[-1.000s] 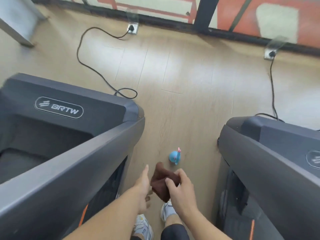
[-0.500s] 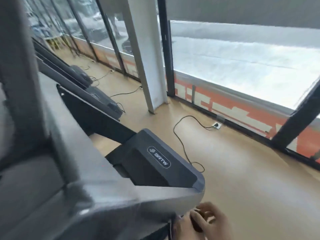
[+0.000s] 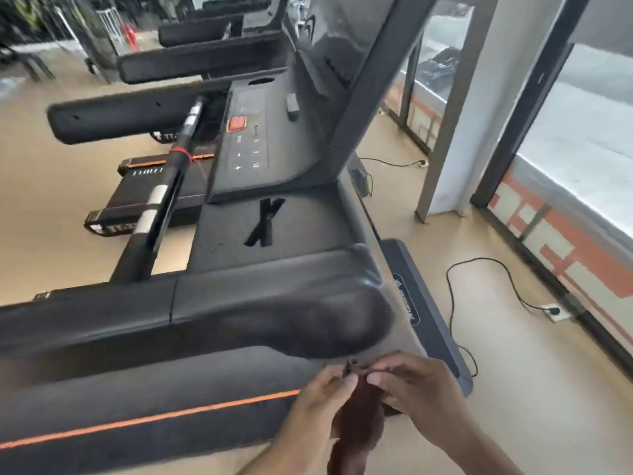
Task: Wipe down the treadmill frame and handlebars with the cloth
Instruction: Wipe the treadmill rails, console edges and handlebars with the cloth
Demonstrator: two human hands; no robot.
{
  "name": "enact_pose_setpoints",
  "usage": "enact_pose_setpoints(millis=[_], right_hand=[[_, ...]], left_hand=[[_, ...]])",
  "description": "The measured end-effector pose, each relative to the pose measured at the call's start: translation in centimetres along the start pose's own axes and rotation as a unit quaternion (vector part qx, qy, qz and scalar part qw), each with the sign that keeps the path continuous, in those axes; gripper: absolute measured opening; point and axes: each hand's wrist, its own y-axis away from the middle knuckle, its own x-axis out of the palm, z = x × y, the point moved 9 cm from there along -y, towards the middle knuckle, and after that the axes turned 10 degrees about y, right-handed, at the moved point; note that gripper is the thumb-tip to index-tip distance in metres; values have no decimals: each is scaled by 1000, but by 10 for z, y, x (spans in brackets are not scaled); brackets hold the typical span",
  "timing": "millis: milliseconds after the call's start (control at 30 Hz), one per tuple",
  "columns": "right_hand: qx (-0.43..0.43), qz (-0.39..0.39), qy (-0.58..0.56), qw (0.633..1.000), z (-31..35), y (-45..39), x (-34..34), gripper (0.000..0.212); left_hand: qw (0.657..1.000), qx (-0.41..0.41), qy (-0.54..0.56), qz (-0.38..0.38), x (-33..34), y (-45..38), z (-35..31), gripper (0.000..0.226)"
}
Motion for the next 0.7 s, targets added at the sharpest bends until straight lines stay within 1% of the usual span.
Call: enact_pose_setpoints(millis=[33, 67, 100, 133, 167, 200, 267, 333, 367, 433, 467, 533, 567, 633, 667, 700], right_hand=[[-31, 0, -27, 999, 19, 1, 6, 9], [-65, -8, -27, 997, 39, 3, 9, 17], [-92, -7, -38, 995, 60, 7, 13, 23], [-117, -8, -33, 993, 80, 11, 16, 19], [-146, -5, -38, 989, 99, 15, 21, 10], [-177, -9, -32, 984, 113, 18, 24, 13], [-234, -23, -48, 971, 142, 24, 32, 21], [-253, -52, -93, 962, 169, 29, 39, 24], [-246, -75, -114, 960, 184, 31, 43, 22], [-232, -109, -141, 956, 204, 34, 52, 8], [-223, -116, -153, 956, 211, 34, 59, 8], [-200, -121, -168, 958, 225, 36, 79, 17], [-192, -128, -172, 958, 231, 38, 90, 28], [-186, -136, -195, 953, 239, 42, 113, 63], [-190, -145, -200, 950, 240, 45, 123, 75], [-184, -160, -197, 950, 243, 48, 133, 73]], left_hand=[[1000, 24, 8, 6, -9, 2, -3, 11], [998, 45, 31, 14, -13, 6, -10, 13], [996, 79, 46, 3, -22, 10, -19, 20], [992, 109, 67, 4, -29, 19, -32, 28], [988, 136, 66, 4, -37, 26, -44, 32], [985, 157, 71, 10, -41, 34, -58, 33], [977, 206, 54, 13, -50, 50, -88, 26], [966, 255, 27, -6, -63, 68, -118, 16], [959, 284, 9, -18, -71, 76, -133, 13], [939, 343, -10, -38, -82, 98, -165, 17], [930, 364, -11, -47, -86, 108, -179, 20], [919, 390, 7, -63, -96, 123, -198, 24], [915, 396, 18, -74, -103, 126, -204, 23], [911, 400, 39, -92, -117, 128, -210, 22], [910, 401, 39, -98, -123, 130, -214, 21], [909, 402, 32, -103, -129, 131, -218, 21]])
